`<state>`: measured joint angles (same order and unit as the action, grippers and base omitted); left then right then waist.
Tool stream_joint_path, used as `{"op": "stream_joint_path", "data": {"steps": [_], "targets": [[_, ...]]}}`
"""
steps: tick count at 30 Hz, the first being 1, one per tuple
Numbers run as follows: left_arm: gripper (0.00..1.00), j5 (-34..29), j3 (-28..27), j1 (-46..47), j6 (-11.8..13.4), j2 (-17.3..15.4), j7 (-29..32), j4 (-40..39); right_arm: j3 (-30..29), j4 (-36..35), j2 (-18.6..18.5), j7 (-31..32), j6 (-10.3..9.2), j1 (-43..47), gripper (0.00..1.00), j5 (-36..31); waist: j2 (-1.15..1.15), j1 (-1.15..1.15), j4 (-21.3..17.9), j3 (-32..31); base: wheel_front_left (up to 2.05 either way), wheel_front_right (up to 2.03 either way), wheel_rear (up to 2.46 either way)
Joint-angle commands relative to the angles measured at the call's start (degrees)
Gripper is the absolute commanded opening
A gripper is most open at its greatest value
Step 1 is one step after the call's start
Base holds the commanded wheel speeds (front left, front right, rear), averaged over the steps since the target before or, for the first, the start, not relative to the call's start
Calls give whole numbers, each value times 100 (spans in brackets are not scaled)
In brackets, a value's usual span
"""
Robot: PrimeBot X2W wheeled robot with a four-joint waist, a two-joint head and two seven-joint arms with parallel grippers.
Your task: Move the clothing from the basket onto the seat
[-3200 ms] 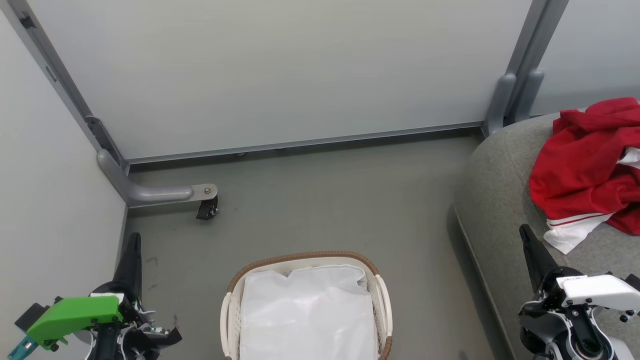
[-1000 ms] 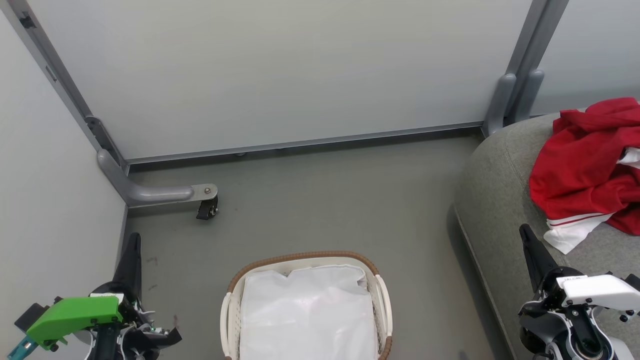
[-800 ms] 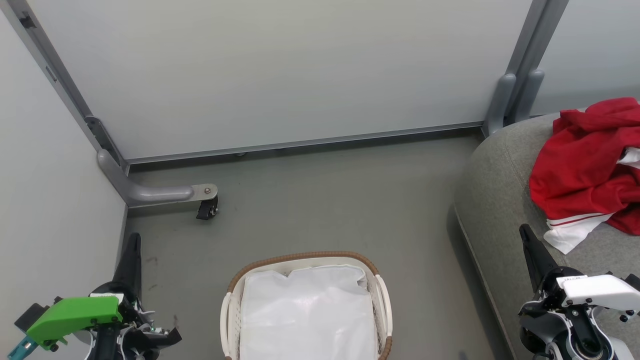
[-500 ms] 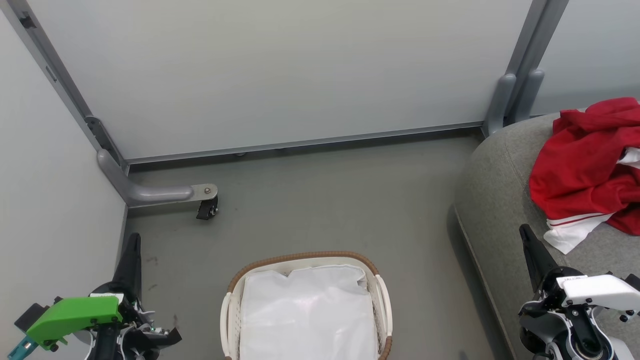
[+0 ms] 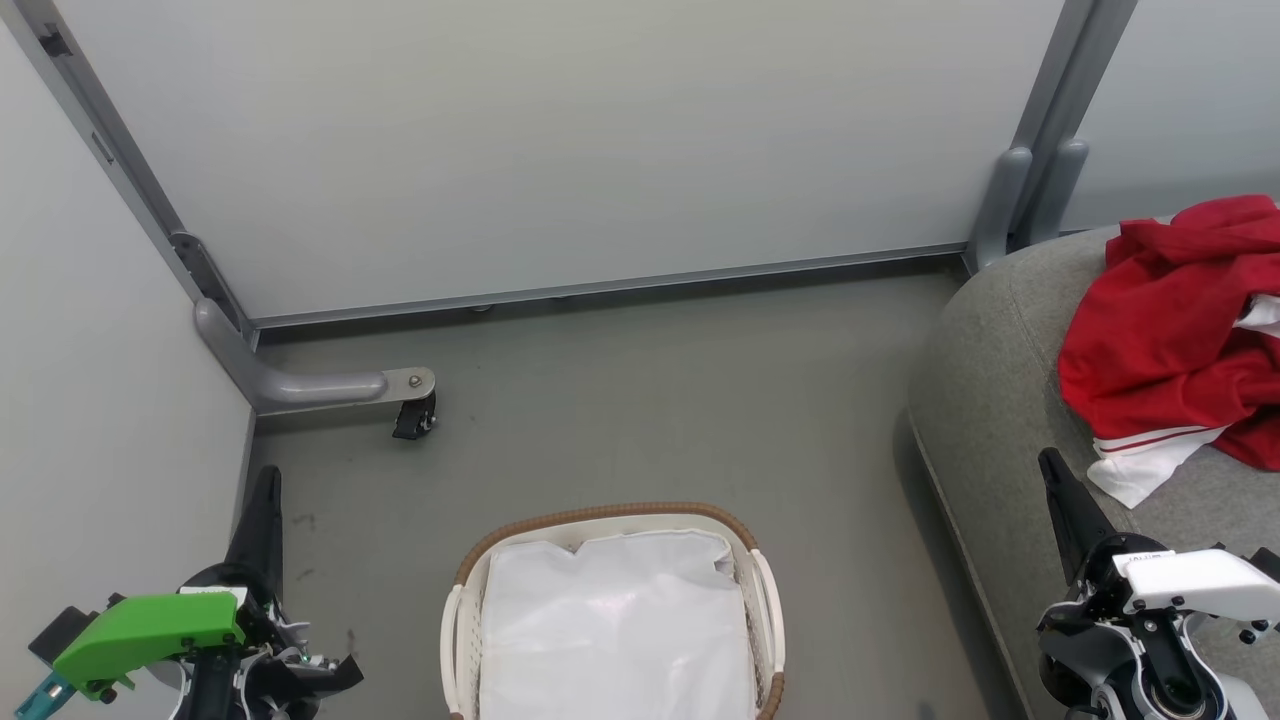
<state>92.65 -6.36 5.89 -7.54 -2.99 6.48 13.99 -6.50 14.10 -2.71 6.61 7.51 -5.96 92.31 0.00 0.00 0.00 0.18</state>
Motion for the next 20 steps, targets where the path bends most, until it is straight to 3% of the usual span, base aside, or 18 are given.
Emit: {"op": "stream_joint_path", "data": {"steps": [1, 20], "targets": [[0, -26, -21, 64, 10, -6, 10, -5, -10, -24, -33, 6, -4, -47, 0, 20, 0, 0, 0, 0, 0, 0, 0], [0, -28, -25, 64, 10, -2, 16, -5, -9, -23, -33, 6, -4, -47, 0, 21, 0, 0, 0, 0, 0, 0, 0]]}}
